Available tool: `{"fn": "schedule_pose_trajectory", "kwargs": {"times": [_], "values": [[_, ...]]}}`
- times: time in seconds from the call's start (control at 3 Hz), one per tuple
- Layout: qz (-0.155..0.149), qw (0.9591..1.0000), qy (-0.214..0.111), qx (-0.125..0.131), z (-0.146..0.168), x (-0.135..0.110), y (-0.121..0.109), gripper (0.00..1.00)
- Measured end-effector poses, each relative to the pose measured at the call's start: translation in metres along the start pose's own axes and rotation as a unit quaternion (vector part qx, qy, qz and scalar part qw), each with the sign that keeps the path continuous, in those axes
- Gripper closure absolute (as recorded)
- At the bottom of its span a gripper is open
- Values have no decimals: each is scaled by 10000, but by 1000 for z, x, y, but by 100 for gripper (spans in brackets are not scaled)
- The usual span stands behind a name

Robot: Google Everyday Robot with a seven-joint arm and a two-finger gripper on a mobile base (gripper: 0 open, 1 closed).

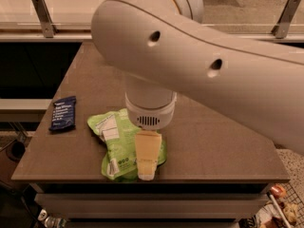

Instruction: Move green rice chip bag near pepsi can

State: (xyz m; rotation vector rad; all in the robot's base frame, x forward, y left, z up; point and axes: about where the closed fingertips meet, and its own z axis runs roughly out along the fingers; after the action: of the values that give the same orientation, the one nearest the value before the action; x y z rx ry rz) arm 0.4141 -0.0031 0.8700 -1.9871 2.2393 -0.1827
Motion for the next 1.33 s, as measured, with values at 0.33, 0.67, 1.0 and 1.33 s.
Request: {"fn": "schedule_pose_trajectory", "kwargs": {"times": [0.33,0.67,1.0,1.33], "values": [[-113,9988,-382,-289,20,-9,-7,0],[-377,9924,-927,-720,47,-31,-6,0],[-549,9866,-1150,-1022,66,-47,-5,17],[-549,9866,-1150,-1021,64,-47,-5,41]]}}
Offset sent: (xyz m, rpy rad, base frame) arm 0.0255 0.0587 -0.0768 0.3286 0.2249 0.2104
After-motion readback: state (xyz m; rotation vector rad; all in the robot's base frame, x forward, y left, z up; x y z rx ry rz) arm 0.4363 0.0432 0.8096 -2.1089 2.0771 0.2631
